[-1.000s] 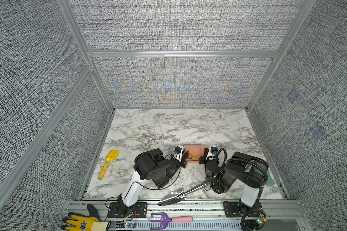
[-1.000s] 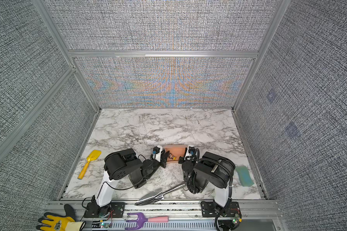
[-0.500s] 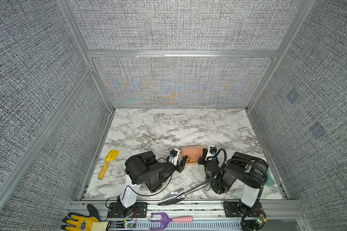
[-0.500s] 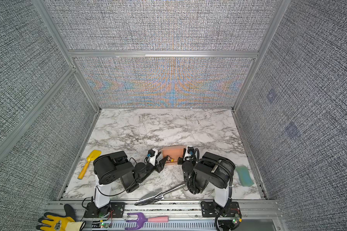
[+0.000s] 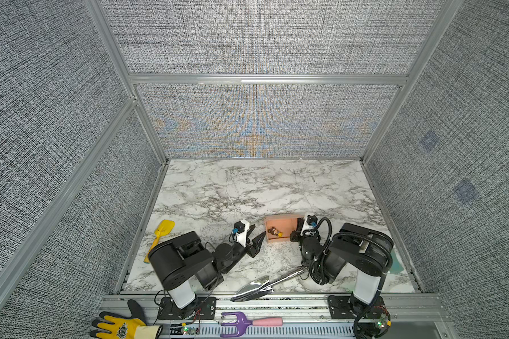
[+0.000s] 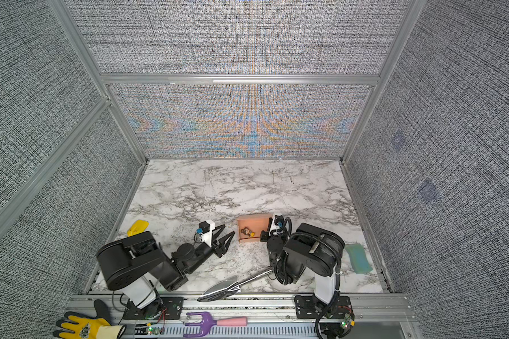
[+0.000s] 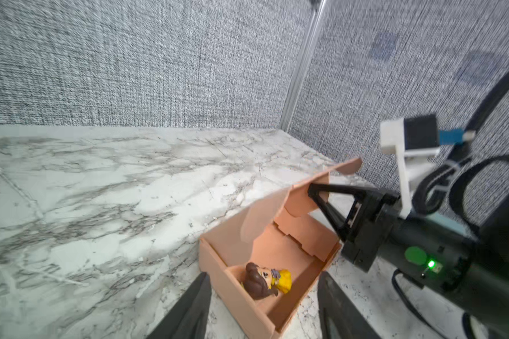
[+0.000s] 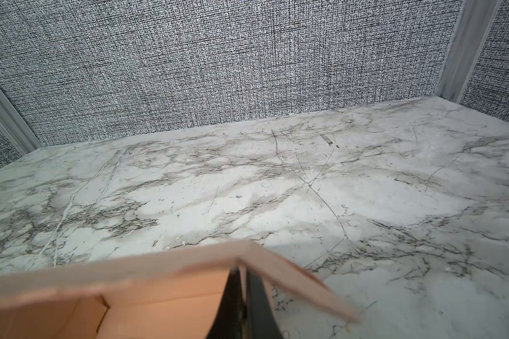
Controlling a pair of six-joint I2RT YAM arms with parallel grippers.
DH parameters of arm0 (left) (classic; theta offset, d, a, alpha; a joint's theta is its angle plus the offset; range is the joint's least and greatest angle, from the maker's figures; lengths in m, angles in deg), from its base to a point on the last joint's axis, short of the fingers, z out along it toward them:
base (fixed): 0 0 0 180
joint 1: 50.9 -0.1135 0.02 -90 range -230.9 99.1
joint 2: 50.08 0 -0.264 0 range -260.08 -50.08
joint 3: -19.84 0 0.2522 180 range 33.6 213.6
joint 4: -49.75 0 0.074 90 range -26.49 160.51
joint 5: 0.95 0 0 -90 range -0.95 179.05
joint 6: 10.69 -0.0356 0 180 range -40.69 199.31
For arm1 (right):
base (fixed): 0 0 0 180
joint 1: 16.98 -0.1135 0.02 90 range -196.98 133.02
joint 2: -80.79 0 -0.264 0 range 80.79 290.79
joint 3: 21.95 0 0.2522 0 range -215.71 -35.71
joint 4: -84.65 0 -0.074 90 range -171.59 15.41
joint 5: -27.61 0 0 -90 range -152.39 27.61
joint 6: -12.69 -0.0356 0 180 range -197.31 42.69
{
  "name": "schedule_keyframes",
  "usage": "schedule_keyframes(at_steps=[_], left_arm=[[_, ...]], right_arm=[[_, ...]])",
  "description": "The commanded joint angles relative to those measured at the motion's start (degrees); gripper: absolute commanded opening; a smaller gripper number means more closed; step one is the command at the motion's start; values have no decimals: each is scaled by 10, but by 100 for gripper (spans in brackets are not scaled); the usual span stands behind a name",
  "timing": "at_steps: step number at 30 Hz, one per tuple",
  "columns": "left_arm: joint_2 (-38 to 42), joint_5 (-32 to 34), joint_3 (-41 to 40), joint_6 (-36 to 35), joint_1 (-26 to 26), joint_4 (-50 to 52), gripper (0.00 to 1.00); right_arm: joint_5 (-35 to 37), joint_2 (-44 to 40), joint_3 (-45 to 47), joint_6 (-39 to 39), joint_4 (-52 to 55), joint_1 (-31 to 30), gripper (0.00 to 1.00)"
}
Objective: Assemble paper box
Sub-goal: Close the lid on the paper box.
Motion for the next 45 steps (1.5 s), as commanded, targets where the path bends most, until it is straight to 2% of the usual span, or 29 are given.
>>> schedule_keyframes(at_steps=[1, 3, 6, 11, 20, 29, 36, 40, 42, 45], left_arm=[[106, 15, 4, 33, -15, 143, 59], [190, 63, 31, 63, -28, 292, 59], [259, 62, 93, 54, -61, 453, 59], [238, 33, 193, 25, -89, 567, 59], [124, -24, 292, 0, -90, 645, 59], [57, -59, 371, -16, -90, 742, 59], [16, -124, 398, -29, -89, 759, 58], [4, -120, 394, -24, -78, 755, 57], [-1, -117, 390, -20, -71, 753, 57], [-12, -106, 385, -18, -62, 751, 56]], right_arm=[[-12, 4, -1, -1, 3, -2, 0], [-15, 7, -3, 1, 2, -2, 0], [-20, 14, -6, 2, 3, -2, 0], [-28, 23, -13, 11, 2, -5, 0], [-29, 16, 4, 10, 3, -12, 0], [-41, 24, 7, 15, 3, -24, 0], [-36, 12, 29, 13, 2, -37, 0], [-39, 16, 34, 12, 3, -39, 0], [-39, 17, 34, 11, 3, -39, 4], [-42, 15, 33, 12, 2, -41, 20]])
